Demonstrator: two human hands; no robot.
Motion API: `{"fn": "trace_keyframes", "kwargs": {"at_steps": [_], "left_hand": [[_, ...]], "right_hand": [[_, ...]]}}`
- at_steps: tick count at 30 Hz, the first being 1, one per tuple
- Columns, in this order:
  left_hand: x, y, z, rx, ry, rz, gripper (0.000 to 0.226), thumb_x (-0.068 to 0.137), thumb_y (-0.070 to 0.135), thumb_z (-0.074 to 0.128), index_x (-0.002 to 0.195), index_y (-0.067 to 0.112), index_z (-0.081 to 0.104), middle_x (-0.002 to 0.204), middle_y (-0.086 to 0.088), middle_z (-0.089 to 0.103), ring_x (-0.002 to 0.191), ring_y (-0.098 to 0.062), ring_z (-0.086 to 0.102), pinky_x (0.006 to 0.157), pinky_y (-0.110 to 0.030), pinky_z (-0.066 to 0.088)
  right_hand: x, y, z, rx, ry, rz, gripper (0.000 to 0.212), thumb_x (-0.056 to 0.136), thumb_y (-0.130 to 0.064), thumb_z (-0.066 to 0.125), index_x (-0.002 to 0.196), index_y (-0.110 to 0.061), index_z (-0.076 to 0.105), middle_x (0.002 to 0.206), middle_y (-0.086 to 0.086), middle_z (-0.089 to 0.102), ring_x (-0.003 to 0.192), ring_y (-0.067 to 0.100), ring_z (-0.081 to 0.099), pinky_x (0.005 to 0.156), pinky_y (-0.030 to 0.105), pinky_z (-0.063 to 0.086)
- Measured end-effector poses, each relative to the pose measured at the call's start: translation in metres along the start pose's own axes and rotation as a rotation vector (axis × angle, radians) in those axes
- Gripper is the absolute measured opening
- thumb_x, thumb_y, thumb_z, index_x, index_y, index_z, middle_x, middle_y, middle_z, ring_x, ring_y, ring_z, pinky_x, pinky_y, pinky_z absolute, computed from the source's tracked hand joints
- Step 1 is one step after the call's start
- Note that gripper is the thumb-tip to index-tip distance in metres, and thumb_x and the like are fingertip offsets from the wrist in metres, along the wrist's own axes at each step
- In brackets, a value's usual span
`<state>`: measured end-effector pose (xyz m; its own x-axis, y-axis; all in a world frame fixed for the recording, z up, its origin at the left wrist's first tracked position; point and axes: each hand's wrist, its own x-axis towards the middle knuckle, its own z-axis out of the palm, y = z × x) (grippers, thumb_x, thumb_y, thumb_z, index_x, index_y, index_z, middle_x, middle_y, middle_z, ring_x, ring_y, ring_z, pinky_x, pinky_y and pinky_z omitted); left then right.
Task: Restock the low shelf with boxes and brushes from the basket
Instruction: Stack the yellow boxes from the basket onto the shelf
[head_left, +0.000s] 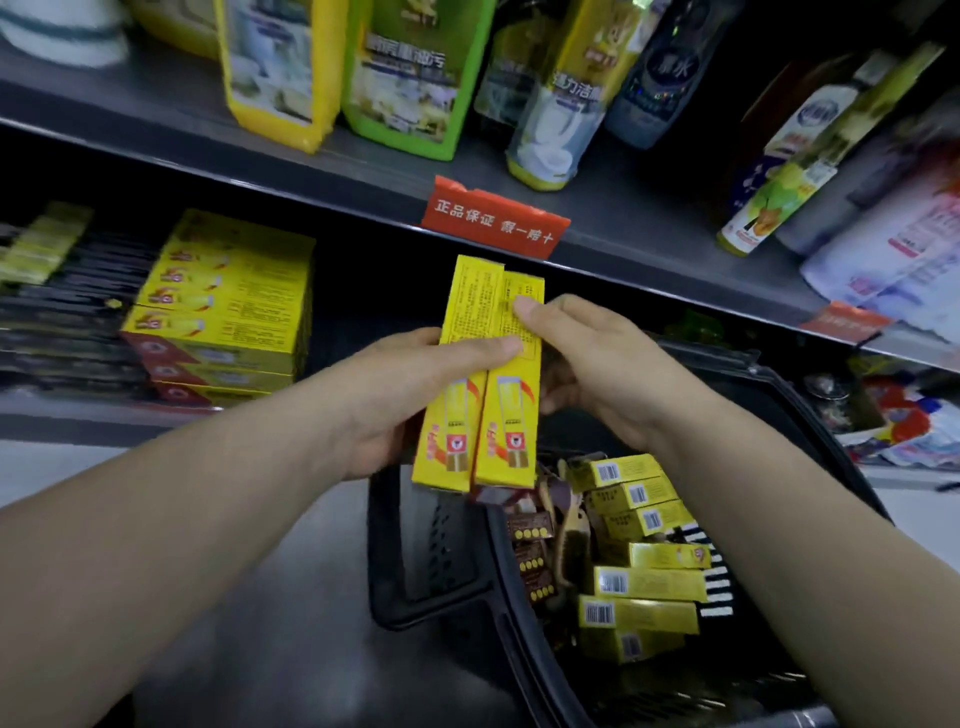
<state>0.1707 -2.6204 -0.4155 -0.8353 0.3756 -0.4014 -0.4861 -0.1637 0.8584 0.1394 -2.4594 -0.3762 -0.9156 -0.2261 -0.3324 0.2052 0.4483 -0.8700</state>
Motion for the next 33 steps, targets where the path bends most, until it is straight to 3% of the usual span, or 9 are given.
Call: {"fn": "trace_keyframes", "kwargs": {"at_steps": [4, 7, 10, 13, 17, 20, 24, 27, 33], "left_hand": [[-0.017, 0.006, -0.036, 0.004, 0.012, -0.034, 0.057, 0.054, 0.044, 0.073, 0.106, 0.022, 0.067, 0.093, -0.007, 0.074, 0.082, -0.024, 0.072, 0.077, -0.045, 0.056], [-0.027, 0.001, -0.063, -0.012, 0.095, -0.077, 0.052, 0.063, 0.049, 0.072, 0.107, 0.022, 0.067, 0.096, -0.006, 0.074, 0.089, -0.026, 0.071, 0.086, -0.051, 0.053], [-0.033, -0.007, -0.093, -0.046, 0.328, -0.102, 0.055, 0.073, 0.048, 0.071, 0.118, 0.019, 0.060, 0.106, -0.008, 0.070, 0.096, -0.029, 0.067, 0.086, -0.052, 0.052], [-0.039, -0.010, -0.132, -0.136, 0.554, -0.078, 0.038, 0.078, 0.041, 0.069, 0.101, 0.012, 0.063, 0.086, -0.012, 0.068, 0.071, -0.029, 0.063, 0.070, -0.049, 0.053], [-0.052, -0.004, -0.179, -0.176, 0.752, -0.061, 0.039, 0.074, 0.042, 0.073, 0.100, 0.013, 0.066, 0.090, -0.011, 0.069, 0.066, -0.028, 0.062, 0.064, -0.043, 0.052], [-0.059, -0.002, -0.200, -0.203, 0.832, -0.009, 0.037, 0.076, 0.041, 0.072, 0.099, 0.014, 0.064, 0.062, -0.003, 0.071, 0.048, -0.021, 0.066, 0.041, -0.031, 0.050], [-0.063, -0.002, -0.213, -0.209, 0.868, 0.001, 0.037, 0.076, 0.043, 0.071, 0.096, 0.014, 0.064, 0.062, -0.004, 0.067, 0.044, -0.019, 0.063, 0.045, -0.030, 0.049], [-0.061, -0.005, -0.217, -0.205, 0.872, 0.008, 0.035, 0.076, 0.042, 0.072, 0.095, 0.014, 0.064, 0.064, -0.003, 0.069, 0.050, -0.018, 0.065, 0.048, -0.028, 0.049], [-0.055, -0.007, -0.215, -0.193, 0.867, 0.002, 0.037, 0.078, 0.041, 0.071, 0.102, 0.014, 0.062, 0.081, -0.006, 0.068, 0.068, -0.023, 0.065, 0.057, -0.032, 0.049]], "right_hand": [[0.023, -0.012, 0.025, 0.163, -0.122, 0.004, 0.043, 0.086, -0.032, 0.061, 0.125, -0.023, 0.045, 0.101, -0.002, 0.070, 0.088, 0.013, 0.068, 0.073, 0.030, 0.057], [0.040, -0.019, 0.047, 0.193, -0.316, 0.034, 0.033, 0.085, -0.028, 0.059, 0.118, -0.031, 0.054, 0.102, -0.005, 0.070, 0.092, 0.013, 0.067, 0.081, 0.032, 0.056], [0.060, -0.021, 0.073, 0.206, -0.267, 0.080, 0.004, 0.089, -0.020, 0.057, 0.093, -0.021, 0.058, 0.076, -0.002, 0.069, 0.071, 0.014, 0.067, 0.072, 0.032, 0.059], [0.086, -0.020, 0.094, 0.256, -0.139, 0.154, 0.010, 0.091, -0.024, 0.055, 0.081, -0.021, 0.055, 0.061, -0.003, 0.065, 0.056, 0.011, 0.065, 0.058, 0.028, 0.058], [0.124, -0.020, 0.114, 0.381, 0.000, 0.194, 0.014, 0.089, -0.035, 0.061, 0.087, -0.021, 0.060, 0.064, -0.004, 0.071, 0.057, 0.007, 0.068, 0.049, 0.024, 0.054], [0.147, -0.016, 0.135, 0.363, -0.045, 0.214, 0.026, 0.084, -0.038, 0.067, 0.091, -0.014, 0.061, 0.076, 0.001, 0.073, 0.068, 0.010, 0.070, 0.054, 0.025, 0.056], [0.168, -0.004, 0.167, 0.238, -0.171, 0.177, 0.036, 0.079, -0.021, 0.073, 0.106, -0.009, 0.052, 0.109, 0.011, 0.066, 0.085, 0.013, 0.067, 0.062, 0.023, 0.057], [0.179, 0.007, 0.174, -0.005, -0.158, 0.124, 0.061, 0.069, -0.019, 0.082, 0.121, -0.009, 0.051, 0.122, 0.011, 0.060, 0.104, 0.020, 0.063, 0.085, 0.032, 0.054], [0.185, 0.018, 0.171, -0.506, -0.087, -0.091, 0.050, 0.065, -0.022, 0.086, 0.102, -0.023, 0.051, 0.113, -0.003, 0.051, 0.106, 0.016, 0.050, 0.083, 0.029, 0.045]]}}
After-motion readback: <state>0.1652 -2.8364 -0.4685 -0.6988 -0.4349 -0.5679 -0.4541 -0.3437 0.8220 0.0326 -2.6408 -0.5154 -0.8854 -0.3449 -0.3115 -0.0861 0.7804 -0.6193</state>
